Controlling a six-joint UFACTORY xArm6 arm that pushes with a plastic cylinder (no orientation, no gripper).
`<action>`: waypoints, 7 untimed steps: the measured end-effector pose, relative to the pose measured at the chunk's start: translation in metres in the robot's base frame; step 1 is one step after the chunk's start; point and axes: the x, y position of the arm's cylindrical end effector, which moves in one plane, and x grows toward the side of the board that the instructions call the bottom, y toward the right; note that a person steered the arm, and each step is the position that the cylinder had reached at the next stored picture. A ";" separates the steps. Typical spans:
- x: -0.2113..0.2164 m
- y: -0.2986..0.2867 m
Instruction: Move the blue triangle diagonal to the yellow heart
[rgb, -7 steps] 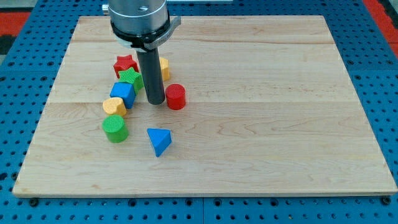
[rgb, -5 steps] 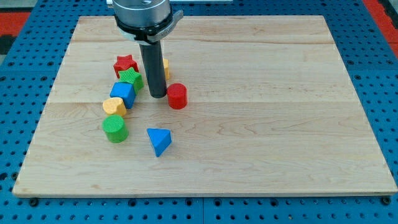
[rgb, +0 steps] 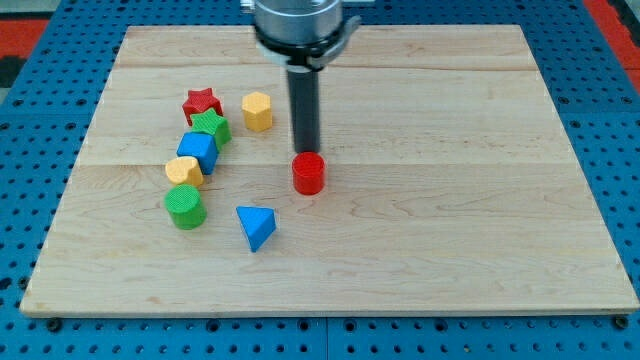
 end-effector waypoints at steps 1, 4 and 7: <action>-0.003 0.047; 0.043 0.021; 0.053 -0.031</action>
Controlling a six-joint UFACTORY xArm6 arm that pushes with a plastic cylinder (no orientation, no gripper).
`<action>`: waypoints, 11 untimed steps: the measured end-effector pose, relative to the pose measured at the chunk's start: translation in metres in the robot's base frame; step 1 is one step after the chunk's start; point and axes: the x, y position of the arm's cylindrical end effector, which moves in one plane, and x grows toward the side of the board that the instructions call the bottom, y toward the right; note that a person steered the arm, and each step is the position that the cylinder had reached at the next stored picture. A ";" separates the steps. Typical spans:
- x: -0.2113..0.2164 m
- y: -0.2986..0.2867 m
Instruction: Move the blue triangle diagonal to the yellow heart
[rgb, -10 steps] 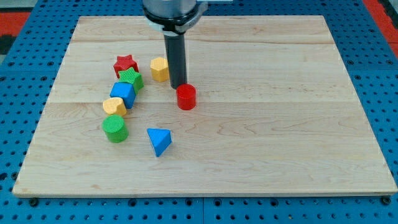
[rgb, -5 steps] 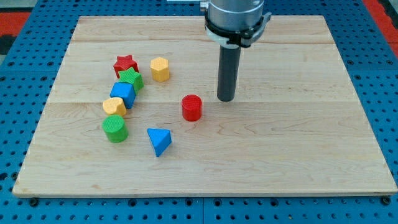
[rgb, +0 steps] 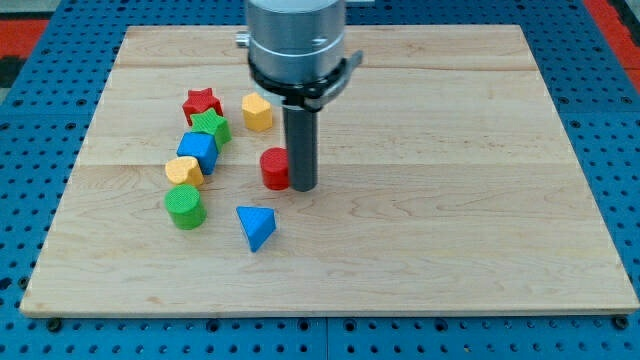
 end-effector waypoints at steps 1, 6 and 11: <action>0.000 -0.004; 0.111 0.015; 0.094 -0.029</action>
